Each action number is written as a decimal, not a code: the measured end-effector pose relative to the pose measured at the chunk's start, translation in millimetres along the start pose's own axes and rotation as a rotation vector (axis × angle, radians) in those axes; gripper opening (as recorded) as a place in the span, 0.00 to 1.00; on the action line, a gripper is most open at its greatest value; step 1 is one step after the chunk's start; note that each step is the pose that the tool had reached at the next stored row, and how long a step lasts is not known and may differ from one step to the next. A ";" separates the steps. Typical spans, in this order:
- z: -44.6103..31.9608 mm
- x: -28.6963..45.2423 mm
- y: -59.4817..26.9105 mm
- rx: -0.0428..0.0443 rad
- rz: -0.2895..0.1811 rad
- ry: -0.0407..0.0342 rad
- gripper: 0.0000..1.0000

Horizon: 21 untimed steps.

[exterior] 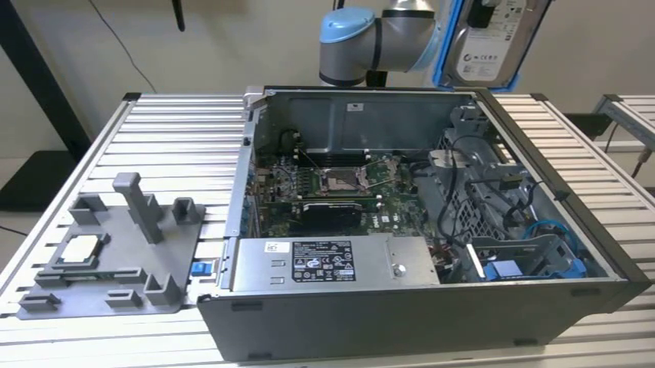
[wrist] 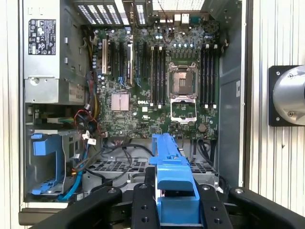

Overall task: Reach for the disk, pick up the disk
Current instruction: 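Pick up the disk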

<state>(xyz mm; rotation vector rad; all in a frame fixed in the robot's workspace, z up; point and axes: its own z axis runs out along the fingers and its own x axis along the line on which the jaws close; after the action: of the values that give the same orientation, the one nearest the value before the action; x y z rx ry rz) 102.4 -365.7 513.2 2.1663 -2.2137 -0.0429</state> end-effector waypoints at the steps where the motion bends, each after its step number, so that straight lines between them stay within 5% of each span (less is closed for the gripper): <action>1: 0.0 0.4 0.0 0.0000 0.000 -0.0001 0.00; 12: 0.2 5.0 -0.1 0.0000 0.000 0.0000 0.00; 21: 0.9 16.8 -0.4 0.0000 0.000 -0.0001 0.00</action>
<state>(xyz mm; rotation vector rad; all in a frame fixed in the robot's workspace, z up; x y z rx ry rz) 102.4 -382.5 512.5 2.1663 -2.2138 -0.0430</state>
